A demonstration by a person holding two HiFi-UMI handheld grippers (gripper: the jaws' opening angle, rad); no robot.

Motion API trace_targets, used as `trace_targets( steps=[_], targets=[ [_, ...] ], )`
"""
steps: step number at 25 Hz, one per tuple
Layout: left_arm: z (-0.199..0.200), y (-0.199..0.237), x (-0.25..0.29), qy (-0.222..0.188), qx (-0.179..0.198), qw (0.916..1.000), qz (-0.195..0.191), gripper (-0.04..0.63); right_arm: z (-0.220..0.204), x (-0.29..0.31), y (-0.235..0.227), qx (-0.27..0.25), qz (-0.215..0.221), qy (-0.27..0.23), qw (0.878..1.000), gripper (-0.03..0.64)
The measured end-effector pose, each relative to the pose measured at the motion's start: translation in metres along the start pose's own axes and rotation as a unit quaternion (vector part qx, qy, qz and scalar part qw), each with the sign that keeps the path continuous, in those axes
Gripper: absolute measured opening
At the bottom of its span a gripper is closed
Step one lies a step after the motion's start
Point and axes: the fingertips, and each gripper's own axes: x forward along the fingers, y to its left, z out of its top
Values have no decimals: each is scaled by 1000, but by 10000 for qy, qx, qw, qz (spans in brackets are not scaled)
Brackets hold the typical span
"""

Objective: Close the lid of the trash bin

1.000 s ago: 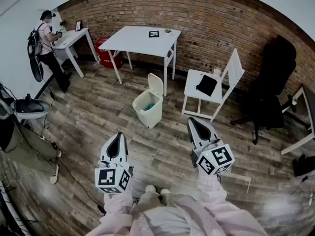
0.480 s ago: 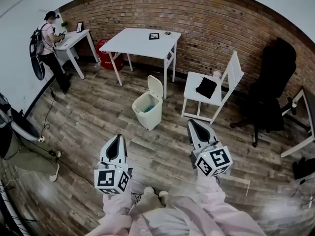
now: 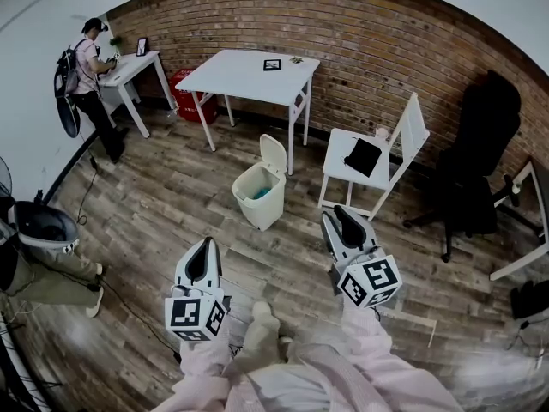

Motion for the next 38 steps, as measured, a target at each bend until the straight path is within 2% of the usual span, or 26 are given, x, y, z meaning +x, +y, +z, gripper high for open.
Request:
trace_targets(
  steps=[10, 26, 34, 38],
  targets=[
    [-16, 29, 56, 146, -111, 9998, -24, -8, -23, 57, -21, 83, -35, 195, 9998, 163],
    [-15, 115, 179, 186, -359, 9990, -189, -8, -30, 201, -42, 162, 19, 320, 9994, 163],
    [-17, 139, 222, 196, -396, 9985, -309, -8, -37, 245, -54, 176, -67, 363, 9992, 163],
    [-24, 148, 231, 285, -449, 9981, -313, -8, -50, 258, -54, 272, 29, 507, 9983, 163]
  ],
)
